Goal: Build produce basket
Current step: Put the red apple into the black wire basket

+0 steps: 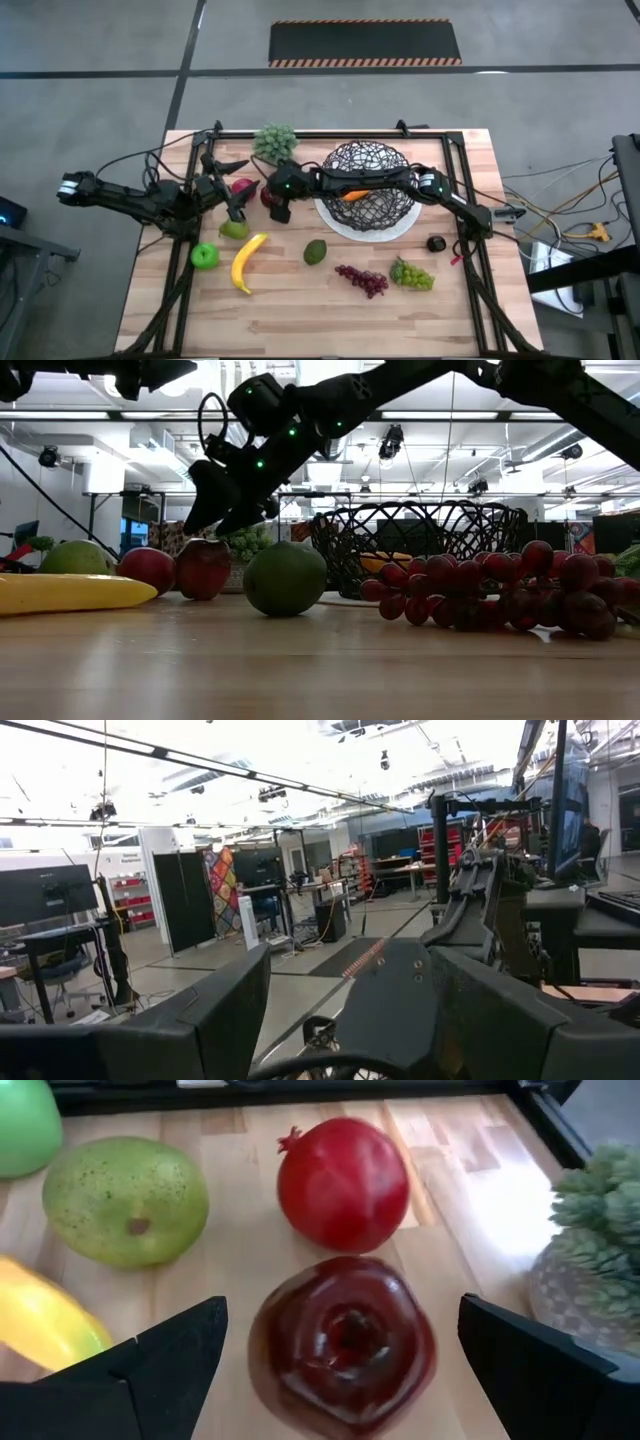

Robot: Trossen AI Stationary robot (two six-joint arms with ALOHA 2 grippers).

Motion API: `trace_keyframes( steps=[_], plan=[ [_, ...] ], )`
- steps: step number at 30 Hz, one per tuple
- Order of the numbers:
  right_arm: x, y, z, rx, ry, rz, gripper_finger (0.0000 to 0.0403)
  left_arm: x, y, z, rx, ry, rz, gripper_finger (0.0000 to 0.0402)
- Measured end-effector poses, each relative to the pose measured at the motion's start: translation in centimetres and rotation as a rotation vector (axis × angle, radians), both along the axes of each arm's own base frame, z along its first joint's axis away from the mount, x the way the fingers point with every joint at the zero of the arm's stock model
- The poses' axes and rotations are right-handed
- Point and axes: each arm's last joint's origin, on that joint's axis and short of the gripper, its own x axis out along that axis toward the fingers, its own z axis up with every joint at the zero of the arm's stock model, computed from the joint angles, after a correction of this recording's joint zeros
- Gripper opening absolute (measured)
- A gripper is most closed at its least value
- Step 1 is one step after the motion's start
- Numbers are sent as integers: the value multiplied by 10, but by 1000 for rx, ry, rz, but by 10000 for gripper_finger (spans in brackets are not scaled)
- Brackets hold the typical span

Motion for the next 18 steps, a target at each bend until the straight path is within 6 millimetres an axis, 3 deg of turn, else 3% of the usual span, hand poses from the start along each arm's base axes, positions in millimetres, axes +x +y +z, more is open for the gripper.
trace_keyframes(
  steps=[18],
  plan=[
    [-4, -7, -26, -9, -67, -13, 380, 0, 0, 0, 0, 0, 0, 260]
  ],
)
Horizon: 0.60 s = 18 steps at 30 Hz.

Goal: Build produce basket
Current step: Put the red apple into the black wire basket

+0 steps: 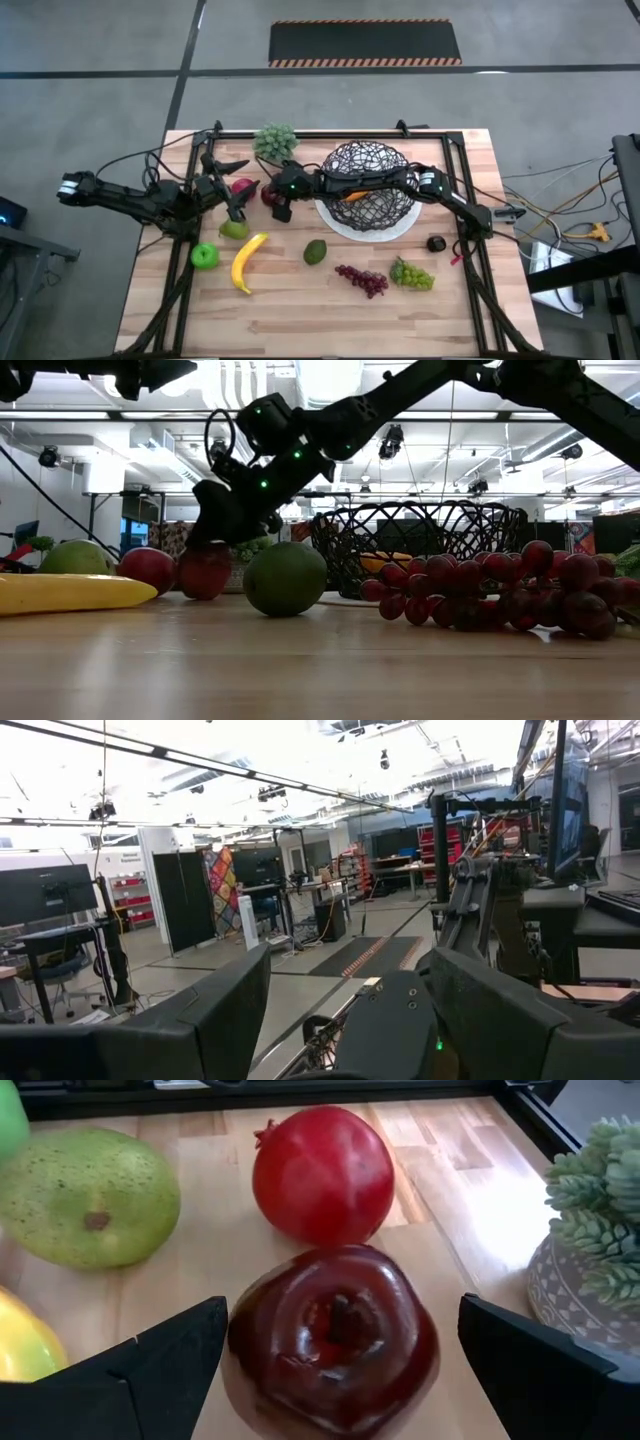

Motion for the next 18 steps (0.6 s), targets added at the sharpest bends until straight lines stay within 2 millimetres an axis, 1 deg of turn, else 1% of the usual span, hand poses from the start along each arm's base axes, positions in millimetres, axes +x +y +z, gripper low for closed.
trace_keyframes(
  steps=[4, 10, 12, 18],
  plan=[
    [-1, 1, -5, 13, 1, 1, 380, 0, 0, 0, 0, 0, 0, 260],
    [-2, 1, -5, 15, 1, 4, 375, 0, 0, 0, 0, 1, 0, 260],
    [-2, 1, -5, 15, 3, 4, 364, 0, 0, 0, 0, 1, 0, 260],
    [-2, 1, -5, 39, 0, 15, 316, 0, 0, 0, 0, 1, 0, 260]
  ],
)
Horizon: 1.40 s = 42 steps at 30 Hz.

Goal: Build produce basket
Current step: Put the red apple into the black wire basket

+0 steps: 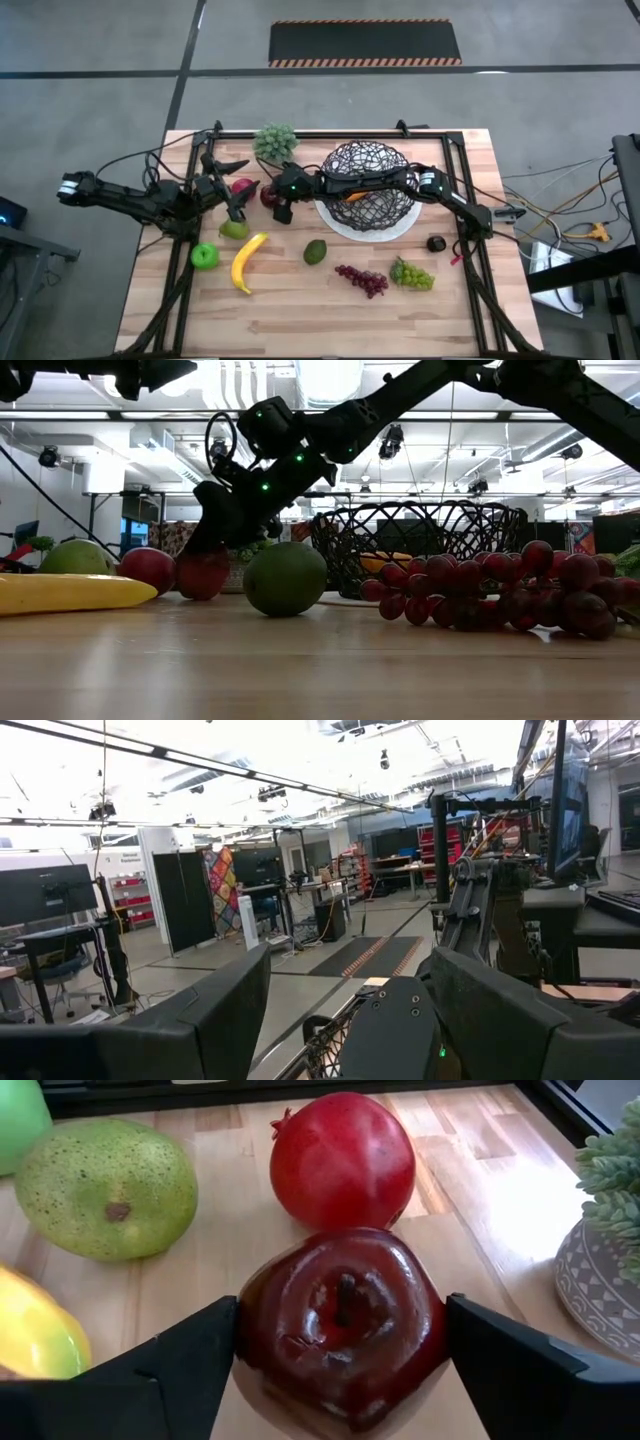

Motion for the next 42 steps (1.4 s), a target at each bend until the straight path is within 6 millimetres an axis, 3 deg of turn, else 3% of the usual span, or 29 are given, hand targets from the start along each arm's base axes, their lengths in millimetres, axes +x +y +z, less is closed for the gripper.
trace_keyframes(
  steps=[9, 18, 26, 31, 36, 42],
  plan=[
    [-2, 1, 6, 11, 5, -4, 302, 0, 0, 0, -1, -4, 0, 260],
    [-23, 7, 68, 12, -2, -9, 302, 0, 0, 1, -1, -8, 0, 260],
    [-61, 13, 138, 36, -10, -26, 303, 0, 0, 1, -2, -13, -1, 260],
    [-89, 17, 171, 93, 13, -65, 303, 0, 0, 1, -2, -14, 0, 260],
    [-114, 18, 189, 116, 77, -152, 303, 0, 0, 1, -2, -13, 0, 260],
    [-139, 18, 190, 95, 227, -303, 303, 0, 0, 1, -2, -12, 0, 260]
  ],
)
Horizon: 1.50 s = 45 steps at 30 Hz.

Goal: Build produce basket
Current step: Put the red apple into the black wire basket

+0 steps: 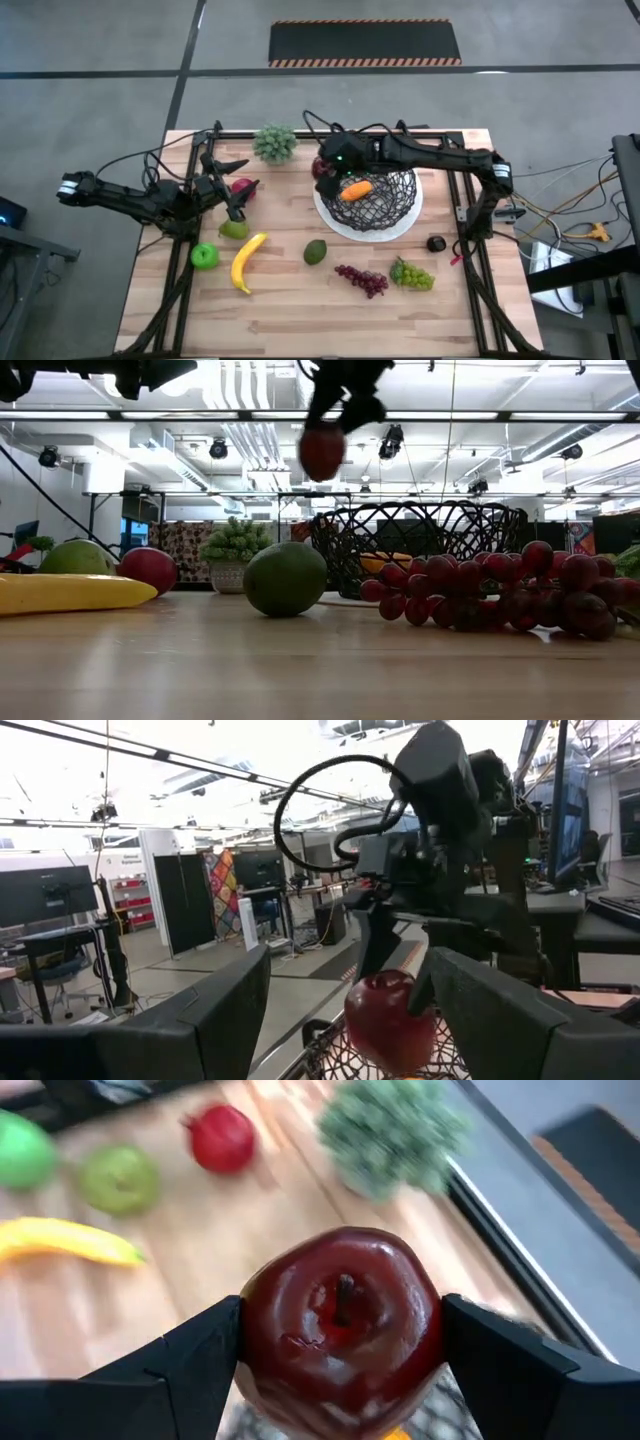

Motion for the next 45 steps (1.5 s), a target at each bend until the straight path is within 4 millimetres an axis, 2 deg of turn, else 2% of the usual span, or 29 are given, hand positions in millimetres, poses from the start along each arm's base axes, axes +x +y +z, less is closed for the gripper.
trace_keyframes(
  steps=[4, 10, 18, 22, 29, 45],
  plan=[
    [-9, -2, -14, 1, 110, -71, 304, 0, 0, 0, 0, 0, 0, 260],
    [-26, -12, -36, 31, 183, -128, 304, 0, 0, -1, 0, 4, 0, 260],
    [-67, -48, -61, 57, 147, -283, 304, 0, 0, -2, 0, 4, 0, 260],
    [-81, -68, -81, 68, 114, -366, 304, 0, 0, -2, 0, 4, 0, 260],
    [-85, -82, -105, 78, 58, -428, 304, 0, 0, -2, 0, 4, 0, 260],
    [-92, -79, -146, 107, 23, -488, 304, 0, 0, -2, 15, 12, 5, 260]
  ],
)
